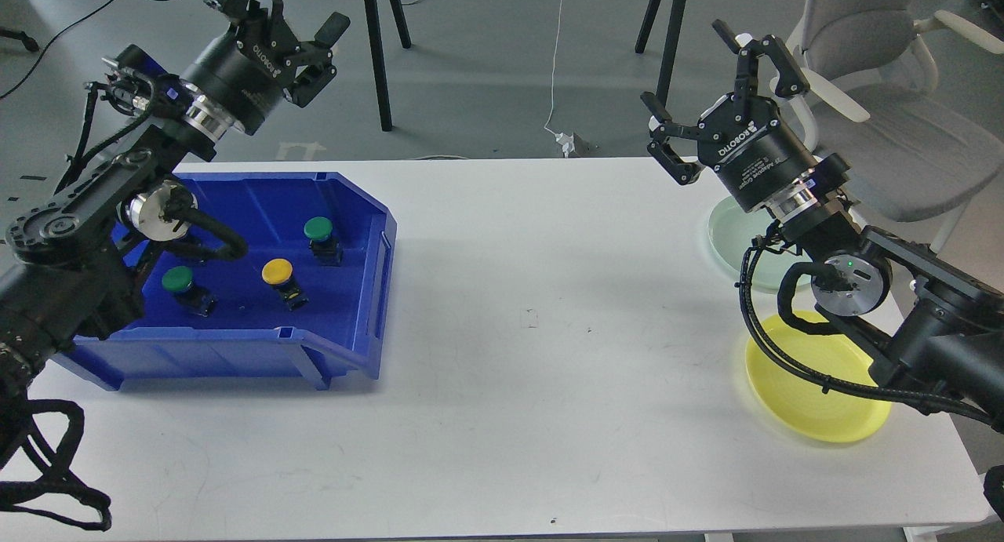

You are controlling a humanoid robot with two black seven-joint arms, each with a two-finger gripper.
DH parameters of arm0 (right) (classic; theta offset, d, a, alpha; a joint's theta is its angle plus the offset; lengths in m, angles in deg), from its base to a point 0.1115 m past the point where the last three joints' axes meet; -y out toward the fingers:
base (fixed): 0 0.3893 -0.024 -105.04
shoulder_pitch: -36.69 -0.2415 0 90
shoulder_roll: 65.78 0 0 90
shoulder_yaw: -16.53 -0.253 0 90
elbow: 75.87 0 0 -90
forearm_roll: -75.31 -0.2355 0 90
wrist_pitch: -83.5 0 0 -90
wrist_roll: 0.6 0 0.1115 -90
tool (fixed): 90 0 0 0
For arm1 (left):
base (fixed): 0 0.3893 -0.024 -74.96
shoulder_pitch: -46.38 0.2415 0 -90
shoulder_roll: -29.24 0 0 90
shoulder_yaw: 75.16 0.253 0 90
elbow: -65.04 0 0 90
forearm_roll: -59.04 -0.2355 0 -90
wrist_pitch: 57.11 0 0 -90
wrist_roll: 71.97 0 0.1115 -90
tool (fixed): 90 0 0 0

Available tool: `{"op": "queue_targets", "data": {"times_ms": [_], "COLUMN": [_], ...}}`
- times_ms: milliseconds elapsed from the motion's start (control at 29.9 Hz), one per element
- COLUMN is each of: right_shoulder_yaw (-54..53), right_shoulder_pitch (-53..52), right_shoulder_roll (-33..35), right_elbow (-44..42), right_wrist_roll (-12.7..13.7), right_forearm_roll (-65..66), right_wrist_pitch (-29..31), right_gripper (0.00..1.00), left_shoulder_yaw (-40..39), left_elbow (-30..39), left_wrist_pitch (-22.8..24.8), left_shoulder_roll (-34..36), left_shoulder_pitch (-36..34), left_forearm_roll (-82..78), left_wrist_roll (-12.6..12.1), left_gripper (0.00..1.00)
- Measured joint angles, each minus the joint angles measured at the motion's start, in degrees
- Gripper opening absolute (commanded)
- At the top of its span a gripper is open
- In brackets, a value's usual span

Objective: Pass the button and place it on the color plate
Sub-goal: 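Move the left gripper over the blue bin toward a yellow button, then lower the left gripper into the bin and grasp the yellow button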

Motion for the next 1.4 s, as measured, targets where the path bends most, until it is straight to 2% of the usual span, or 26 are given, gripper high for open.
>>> {"op": "queue_targets", "data": {"times_ms": [234, 368, 435, 602, 736, 836, 970, 1137, 1304, 1405], "right_shoulder_yaw": [-1.2, -1.4, -1.4, -1.3, -1.3, -1.3, -1.3, -1.4, -1.4, -1.4], "right_shoulder_pitch": [0.4, 0.8, 0.9, 1.2, 1.5, 2.0, 2.2, 2.2, 2.8, 3.0], "right_shoulder_roll": [0.0, 0.0, -0.1, -0.2, -0.1, -0.1, -0.1, -0.1, -0.2, -0.2], "right_elbow": [-0.3, -0.2, -0.2, -0.3, -0.2, -0.2, -0.2, -0.2, -0.3, -0.3], "right_wrist_roll": [0.0, 0.0, 0.0, 0.0, 0.0, 0.0, 0.0, 0.0, 0.0, 0.0], "right_forearm_roll": [0.1, 0.0, 0.0, 0.0, 0.0, 0.0, 0.0, 0.0, 0.0, 0.0], "right_wrist_pitch": [0.0, 0.0, 0.0, 0.0, 0.0, 0.0, 0.0, 0.0, 0.0, 0.0], "right_gripper": [0.99, 0.99, 0.99, 0.99, 0.99, 0.99, 0.99, 0.99, 0.99, 0.99], "left_shoulder_yaw": [-0.3, -1.6, -2.6, -11.0, -13.0, -11.9, -5.0, 10.3, 23.2, 31.6], "left_elbow": [-0.5, -1.8, 1.4, 15.9, 26.1, 28.2, 28.7, 30.6, 35.3, 35.5], "left_wrist_pitch": [0.0, 0.0, 0.0, 0.0, 0.0, 0.0, 0.0, 0.0, -0.4, -4.2], "left_shoulder_roll": [2.7, 2.6, 2.2, 2.7, 8.7, 14.6, 24.6, 32.9, 37.1, 37.8], "left_shoulder_pitch": [1.3, 1.7, 2.4, 8.5, 9.1, 5.9, -1.0, -10.4, -11.8, -11.7], "left_forearm_roll": [0.8, 7.2, 10.5, 15.8, 13.6, 5.4, -8.8, -29.3, -49.1, -53.7], "left_wrist_roll": [0.0, 0.0, 0.0, 0.0, 0.0, 0.0, 0.0, 0.0, 0.0, 0.0], "left_gripper": [1.0, 1.0, 1.0, 1.0, 1.0, 1.0, 1.0, 1.0, 1.0, 1.0]}}
